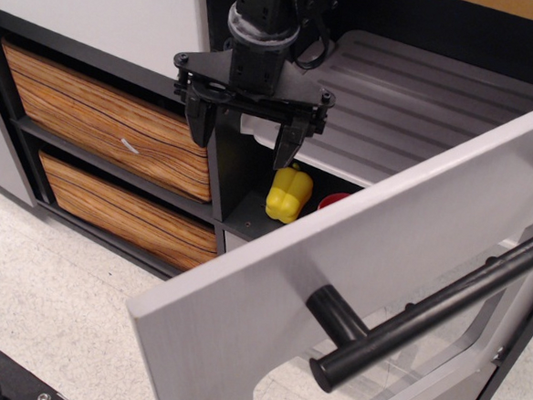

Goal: Close oven

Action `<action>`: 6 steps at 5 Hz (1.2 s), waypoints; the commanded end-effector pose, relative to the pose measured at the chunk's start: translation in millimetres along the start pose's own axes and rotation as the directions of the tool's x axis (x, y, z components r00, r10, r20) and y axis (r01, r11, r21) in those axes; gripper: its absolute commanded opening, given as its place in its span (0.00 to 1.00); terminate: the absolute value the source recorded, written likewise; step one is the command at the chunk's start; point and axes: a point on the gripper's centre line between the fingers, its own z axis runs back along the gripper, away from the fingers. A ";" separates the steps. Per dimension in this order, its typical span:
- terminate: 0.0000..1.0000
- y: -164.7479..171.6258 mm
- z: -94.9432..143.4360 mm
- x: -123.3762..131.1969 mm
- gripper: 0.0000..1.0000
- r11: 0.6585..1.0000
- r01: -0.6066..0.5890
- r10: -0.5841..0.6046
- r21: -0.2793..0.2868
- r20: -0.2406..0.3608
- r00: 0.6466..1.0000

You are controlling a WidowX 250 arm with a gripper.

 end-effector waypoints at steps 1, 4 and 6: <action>0.00 0.0 0.0 0.0 1.00 1.000 0.000 0.000 0.000 0.000 1.000; 0.00 -35.0 78.0 -33.7 1.00 0.956 -0.276 0.271 -0.102 -0.055 0.961; 0.00 -56.6 131.2 -45.5 1.00 0.912 -0.379 0.361 -0.157 -0.134 0.923</action>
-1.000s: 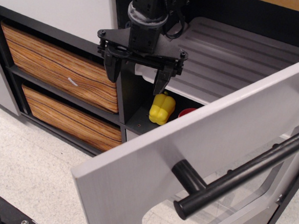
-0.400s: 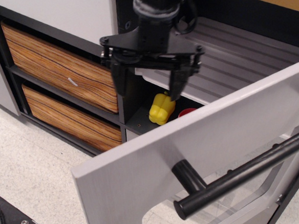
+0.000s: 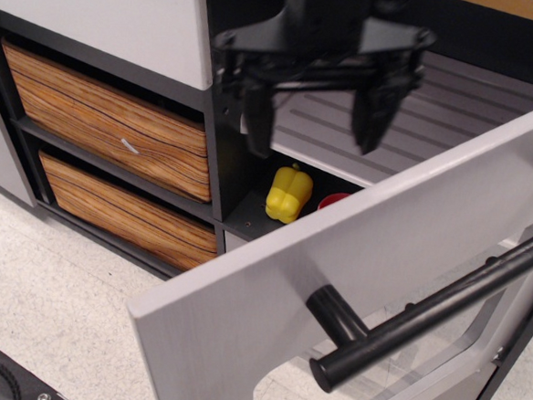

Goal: Close oven

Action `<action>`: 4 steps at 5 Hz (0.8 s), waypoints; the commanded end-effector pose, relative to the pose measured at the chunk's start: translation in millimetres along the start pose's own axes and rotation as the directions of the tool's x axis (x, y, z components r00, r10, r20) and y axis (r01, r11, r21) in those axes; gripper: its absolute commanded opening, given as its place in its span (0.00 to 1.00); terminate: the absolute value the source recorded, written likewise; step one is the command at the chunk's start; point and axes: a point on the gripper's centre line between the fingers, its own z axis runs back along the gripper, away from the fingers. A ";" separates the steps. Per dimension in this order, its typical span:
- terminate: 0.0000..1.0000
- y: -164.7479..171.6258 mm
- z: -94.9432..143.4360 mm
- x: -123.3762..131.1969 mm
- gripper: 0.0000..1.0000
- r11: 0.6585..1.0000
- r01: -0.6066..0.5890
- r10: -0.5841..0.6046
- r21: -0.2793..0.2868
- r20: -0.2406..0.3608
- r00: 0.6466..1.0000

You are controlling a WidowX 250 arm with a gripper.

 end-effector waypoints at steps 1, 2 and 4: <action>0.00 -21.6 53.1 -28.6 1.00 0.991 -0.071 0.070 -0.115 -0.013 0.997; 0.00 -29.1 67.4 -48.4 1.00 0.984 -0.089 0.083 -0.157 -0.047 0.995; 0.00 -46.9 74.9 -74.3 1.00 0.976 -0.150 0.133 -0.155 -0.117 0.984</action>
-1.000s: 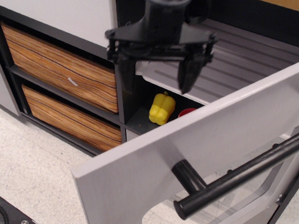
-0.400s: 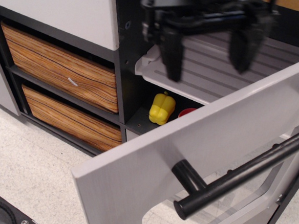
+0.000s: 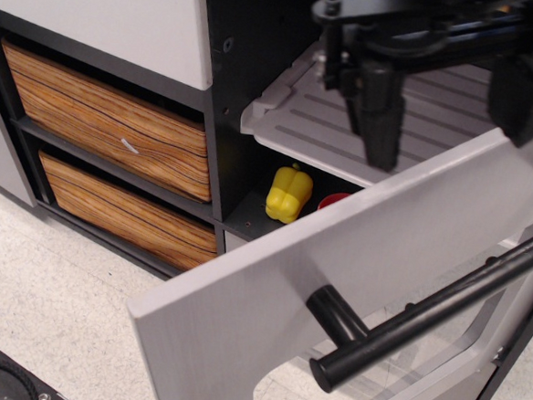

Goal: Close oven

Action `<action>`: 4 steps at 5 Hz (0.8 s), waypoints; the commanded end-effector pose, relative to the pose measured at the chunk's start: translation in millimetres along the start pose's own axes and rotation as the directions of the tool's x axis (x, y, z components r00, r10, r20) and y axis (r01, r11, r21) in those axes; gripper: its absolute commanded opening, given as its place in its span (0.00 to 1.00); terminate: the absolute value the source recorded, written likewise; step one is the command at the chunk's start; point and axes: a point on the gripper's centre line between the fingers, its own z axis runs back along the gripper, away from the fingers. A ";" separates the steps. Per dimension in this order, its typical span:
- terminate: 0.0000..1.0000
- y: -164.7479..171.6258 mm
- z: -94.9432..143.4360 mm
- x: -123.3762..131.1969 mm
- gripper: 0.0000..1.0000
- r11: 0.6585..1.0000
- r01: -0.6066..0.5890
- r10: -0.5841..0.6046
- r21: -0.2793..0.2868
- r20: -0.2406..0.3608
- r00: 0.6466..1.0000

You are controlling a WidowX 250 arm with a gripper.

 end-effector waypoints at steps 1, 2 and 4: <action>0.00 -21.7 -5.8 -14.4 1.00 0.998 -0.065 0.064 -0.019 -0.078 0.995; 0.00 -21.8 -25.9 -22.1 1.00 1.000 -0.020 0.020 -0.011 -0.052 0.998; 0.00 -6.4 -36.7 7.3 1.00 0.998 -0.062 0.062 -0.012 0.005 0.998</action>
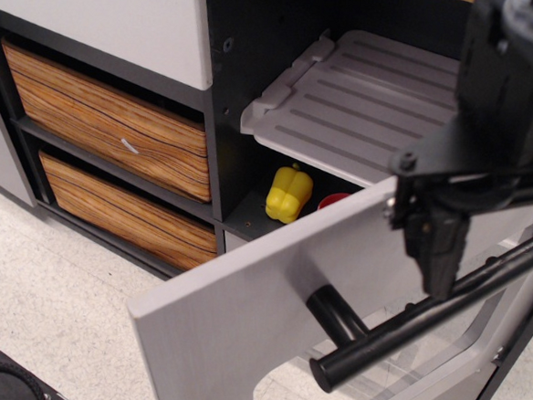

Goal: Close oven

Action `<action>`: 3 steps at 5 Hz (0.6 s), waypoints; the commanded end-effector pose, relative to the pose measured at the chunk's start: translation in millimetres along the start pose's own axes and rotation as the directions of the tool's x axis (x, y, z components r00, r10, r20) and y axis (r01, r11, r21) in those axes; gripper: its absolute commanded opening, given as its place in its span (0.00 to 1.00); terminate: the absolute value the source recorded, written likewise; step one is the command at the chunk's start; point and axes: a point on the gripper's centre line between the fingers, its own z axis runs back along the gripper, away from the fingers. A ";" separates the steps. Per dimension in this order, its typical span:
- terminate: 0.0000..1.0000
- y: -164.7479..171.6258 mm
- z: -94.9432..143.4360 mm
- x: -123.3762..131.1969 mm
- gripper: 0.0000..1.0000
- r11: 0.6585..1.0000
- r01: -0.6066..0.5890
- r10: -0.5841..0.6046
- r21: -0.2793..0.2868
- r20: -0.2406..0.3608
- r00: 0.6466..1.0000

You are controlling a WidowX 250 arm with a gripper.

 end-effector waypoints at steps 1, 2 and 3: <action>0.00 9.0 22.4 54.0 1.00 0.996 -0.074 0.079 -0.057 0.082 0.994; 0.00 17.9 36.1 85.6 1.00 0.989 -0.124 0.132 -0.085 0.085 0.988; 0.00 25.1 45.1 100.6 1.00 0.989 -0.106 0.114 -0.104 0.073 0.991</action>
